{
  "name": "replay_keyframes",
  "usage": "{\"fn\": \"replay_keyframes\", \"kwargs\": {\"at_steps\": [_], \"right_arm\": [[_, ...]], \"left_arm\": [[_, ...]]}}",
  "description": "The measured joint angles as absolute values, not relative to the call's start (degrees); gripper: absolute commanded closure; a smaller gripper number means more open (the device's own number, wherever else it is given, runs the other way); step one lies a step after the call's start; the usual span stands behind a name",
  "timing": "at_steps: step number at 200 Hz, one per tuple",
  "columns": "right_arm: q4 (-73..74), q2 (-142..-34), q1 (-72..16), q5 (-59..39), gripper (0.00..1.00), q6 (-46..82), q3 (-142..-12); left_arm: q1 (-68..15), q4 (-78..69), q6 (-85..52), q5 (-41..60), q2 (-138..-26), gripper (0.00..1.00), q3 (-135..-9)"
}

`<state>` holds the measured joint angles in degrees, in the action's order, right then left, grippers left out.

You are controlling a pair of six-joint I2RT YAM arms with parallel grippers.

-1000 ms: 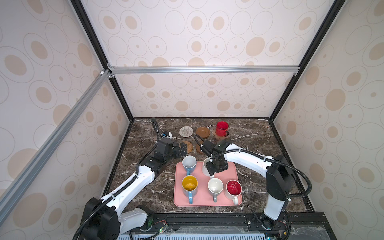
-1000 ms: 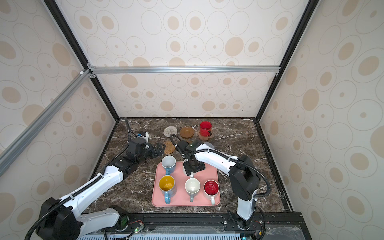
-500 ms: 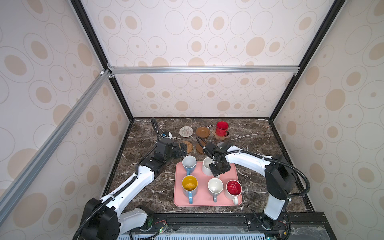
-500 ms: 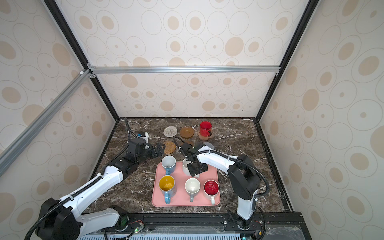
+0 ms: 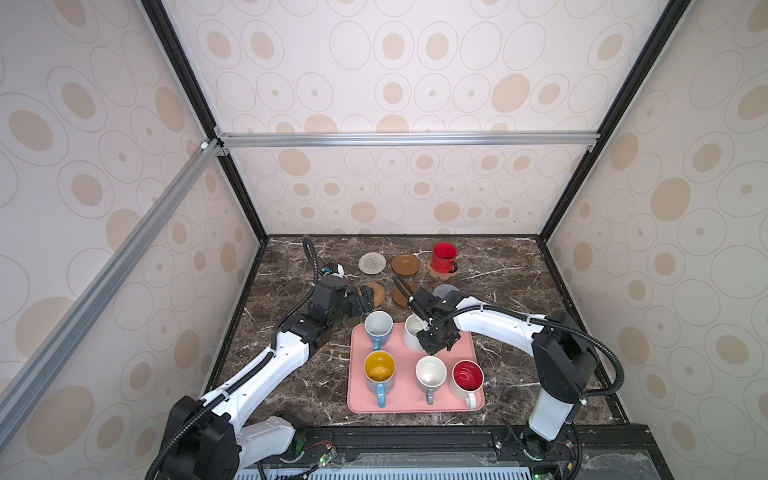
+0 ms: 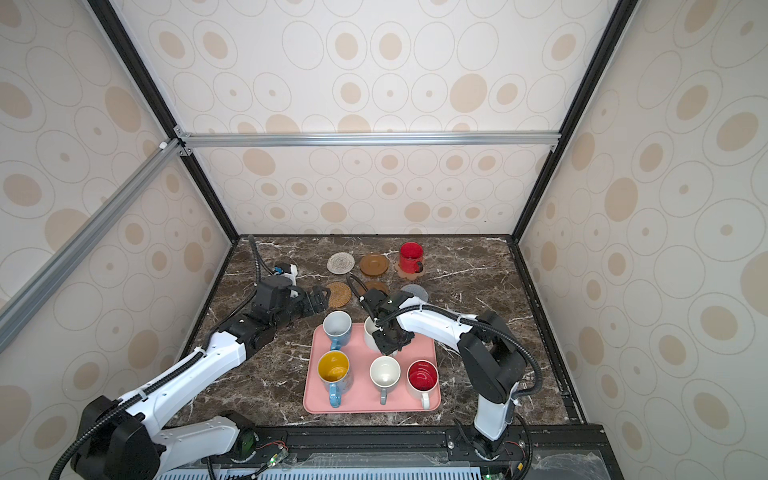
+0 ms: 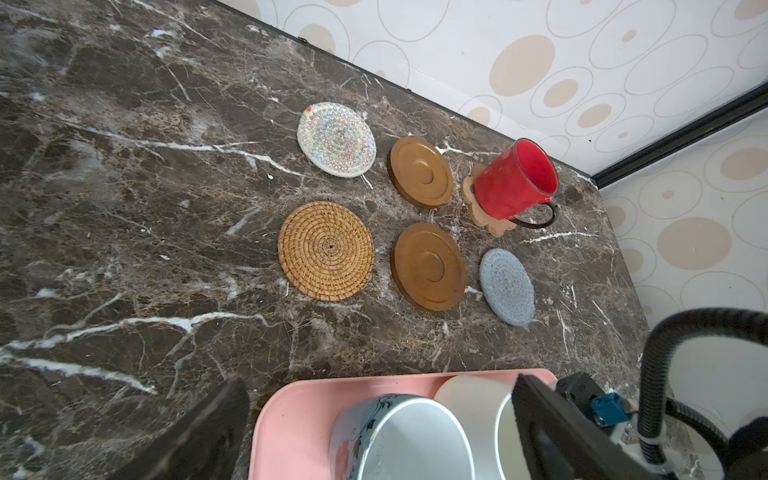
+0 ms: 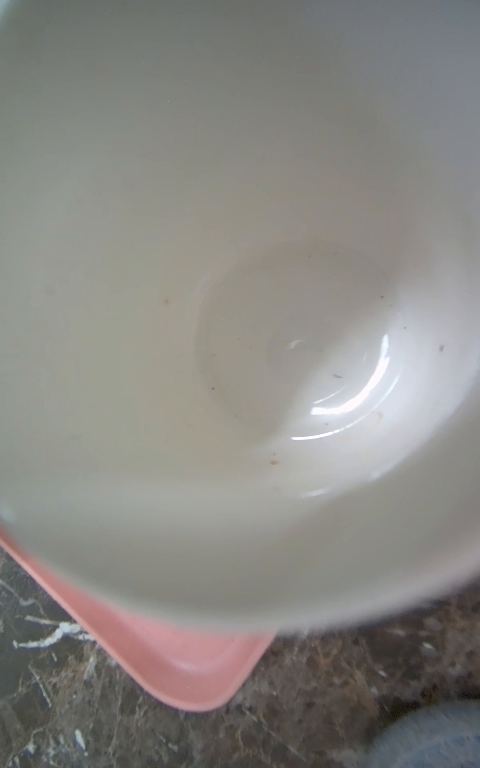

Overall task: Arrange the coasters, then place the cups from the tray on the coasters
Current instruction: 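Lower the right gripper and grasp the white mug by its rim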

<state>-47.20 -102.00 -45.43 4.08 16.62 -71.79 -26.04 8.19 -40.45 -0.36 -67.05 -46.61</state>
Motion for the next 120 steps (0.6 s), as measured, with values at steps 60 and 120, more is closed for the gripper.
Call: {"fn": "replay_keyframes", "kwargs": {"at_steps": [60,120], "right_arm": [[-44.80,-102.02,-45.43,4.40,0.73,15.07,-71.40],[-44.40,-102.02,-45.82,3.88,0.88,14.68,-71.46]], "left_arm": [[-26.04,6.85,-40.75,-0.34,-67.31,0.00,-46.30],[-26.04,6.15,-40.73,-0.14,-68.40,0.00,-46.30]]}}
